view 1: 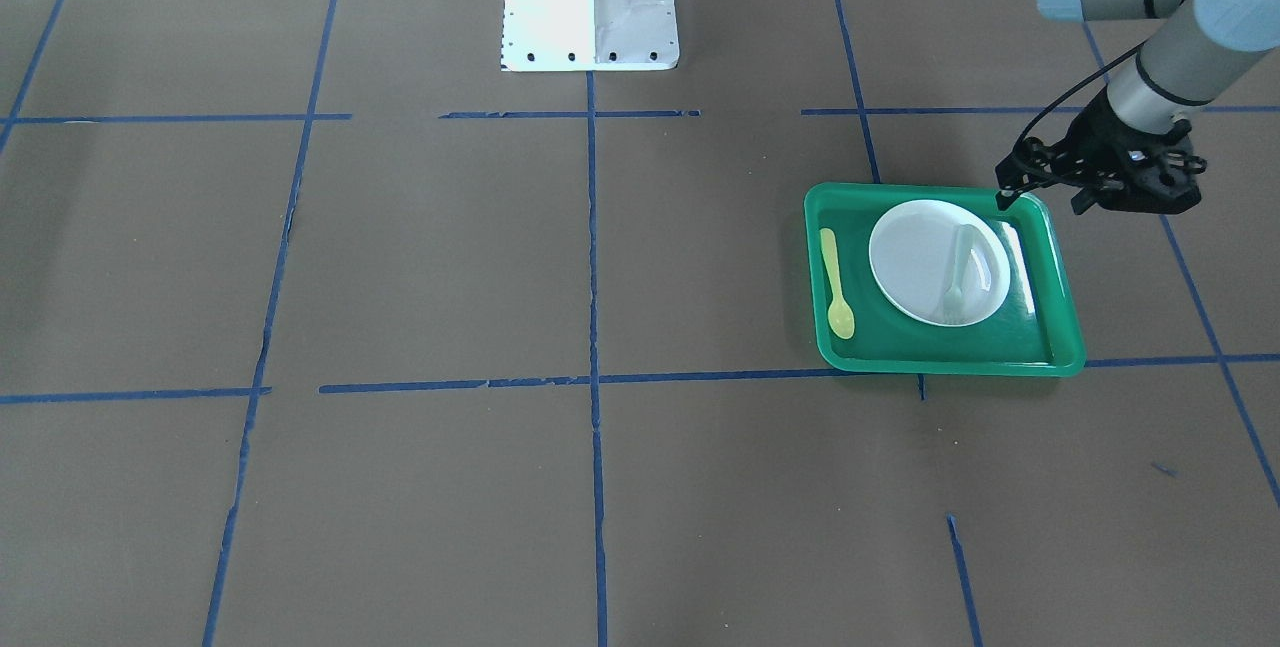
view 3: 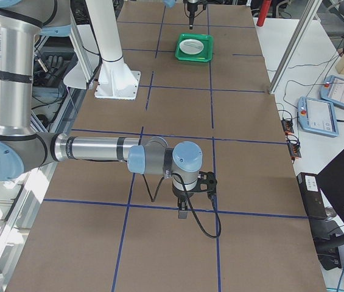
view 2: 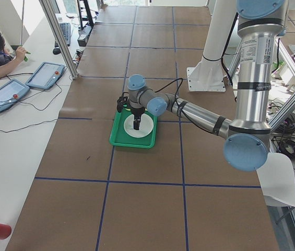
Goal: Place fork
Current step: 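Move the left gripper over the pale green fork on the white plate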
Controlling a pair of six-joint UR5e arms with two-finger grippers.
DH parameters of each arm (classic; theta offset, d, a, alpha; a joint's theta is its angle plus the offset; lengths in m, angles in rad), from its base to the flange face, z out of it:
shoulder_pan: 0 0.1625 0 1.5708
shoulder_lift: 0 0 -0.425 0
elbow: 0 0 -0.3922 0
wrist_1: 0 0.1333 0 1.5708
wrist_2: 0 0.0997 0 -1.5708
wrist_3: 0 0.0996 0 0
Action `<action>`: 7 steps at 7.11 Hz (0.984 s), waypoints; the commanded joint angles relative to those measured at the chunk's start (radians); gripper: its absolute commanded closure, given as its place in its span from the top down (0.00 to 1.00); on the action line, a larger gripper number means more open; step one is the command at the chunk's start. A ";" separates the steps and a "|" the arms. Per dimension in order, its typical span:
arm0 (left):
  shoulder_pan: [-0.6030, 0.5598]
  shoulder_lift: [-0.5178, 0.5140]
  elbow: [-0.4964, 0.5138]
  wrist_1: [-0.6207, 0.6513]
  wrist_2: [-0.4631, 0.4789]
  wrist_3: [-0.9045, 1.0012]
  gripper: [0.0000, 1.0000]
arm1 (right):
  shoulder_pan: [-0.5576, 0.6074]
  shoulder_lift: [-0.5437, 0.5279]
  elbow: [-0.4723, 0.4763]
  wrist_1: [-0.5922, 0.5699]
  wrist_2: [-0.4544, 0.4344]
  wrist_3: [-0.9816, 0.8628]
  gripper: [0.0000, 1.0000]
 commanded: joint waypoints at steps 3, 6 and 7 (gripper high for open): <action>0.088 -0.112 0.195 -0.087 0.059 -0.046 0.99 | 0.000 0.000 0.000 0.000 0.000 -0.002 1.00; 0.098 -0.115 0.275 -0.190 0.059 -0.049 0.98 | 0.000 0.000 0.000 0.000 0.000 0.000 1.00; 0.098 -0.115 0.266 -0.190 0.059 -0.052 0.98 | 0.000 0.000 0.000 0.000 0.000 0.000 1.00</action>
